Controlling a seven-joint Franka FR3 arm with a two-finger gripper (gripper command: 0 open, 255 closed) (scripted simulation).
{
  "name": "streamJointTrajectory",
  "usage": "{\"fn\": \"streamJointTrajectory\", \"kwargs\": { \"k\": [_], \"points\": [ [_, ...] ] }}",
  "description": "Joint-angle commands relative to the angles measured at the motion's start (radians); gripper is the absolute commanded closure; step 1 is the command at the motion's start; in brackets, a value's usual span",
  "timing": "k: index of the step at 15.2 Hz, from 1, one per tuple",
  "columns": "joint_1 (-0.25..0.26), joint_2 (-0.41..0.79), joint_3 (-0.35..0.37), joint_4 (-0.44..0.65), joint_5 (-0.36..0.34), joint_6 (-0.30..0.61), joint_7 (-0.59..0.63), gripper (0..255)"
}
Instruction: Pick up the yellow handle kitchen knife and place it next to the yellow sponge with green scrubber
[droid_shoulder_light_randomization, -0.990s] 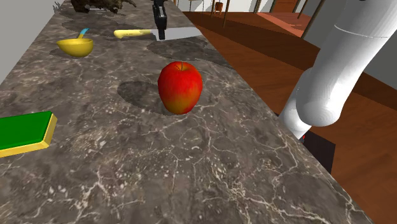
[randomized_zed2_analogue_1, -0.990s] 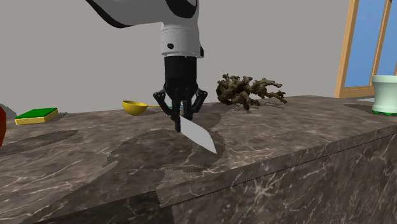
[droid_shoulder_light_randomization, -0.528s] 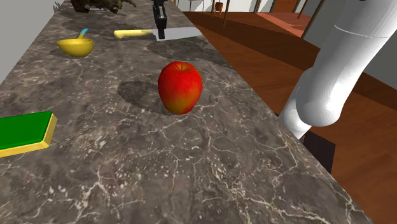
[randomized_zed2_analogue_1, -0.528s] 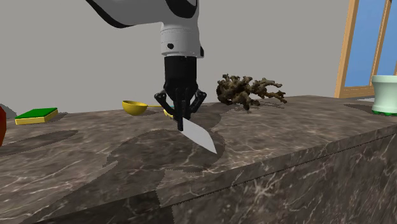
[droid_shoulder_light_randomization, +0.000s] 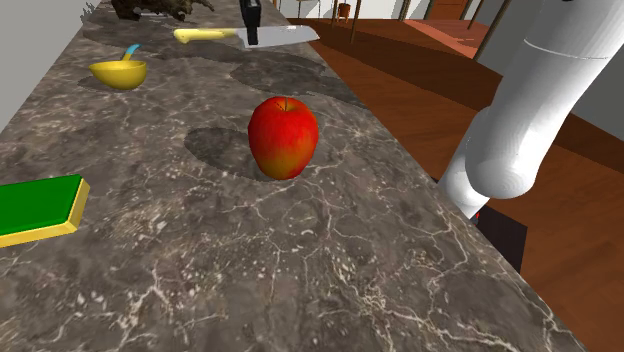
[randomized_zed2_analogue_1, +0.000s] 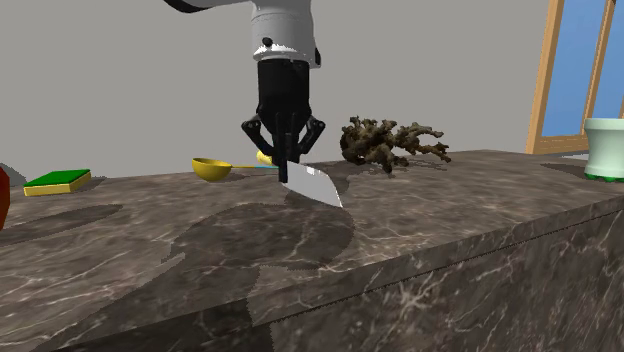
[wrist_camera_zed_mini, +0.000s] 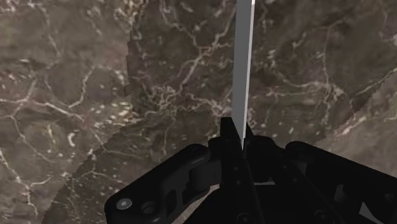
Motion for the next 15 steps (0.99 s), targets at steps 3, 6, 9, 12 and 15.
{"fn": "streamJointTrajectory", "kwargs": {
  "k": [3,6,9,12,15],
  "points": [
    [0.001,0.009,0.0,0.064,0.0,-0.056,0.0,255],
    [0.001,0.02,0.001,0.12,-0.001,-0.1,0.0,255],
    [0.002,0.034,0.001,0.179,-0.002,-0.146,0.001,255],
    [0.003,0.051,0.001,0.244,-0.003,-0.194,0.001,255],
    [0.003,0.067,0.002,0.296,-0.004,-0.23,0.001,255]
  ]
}}
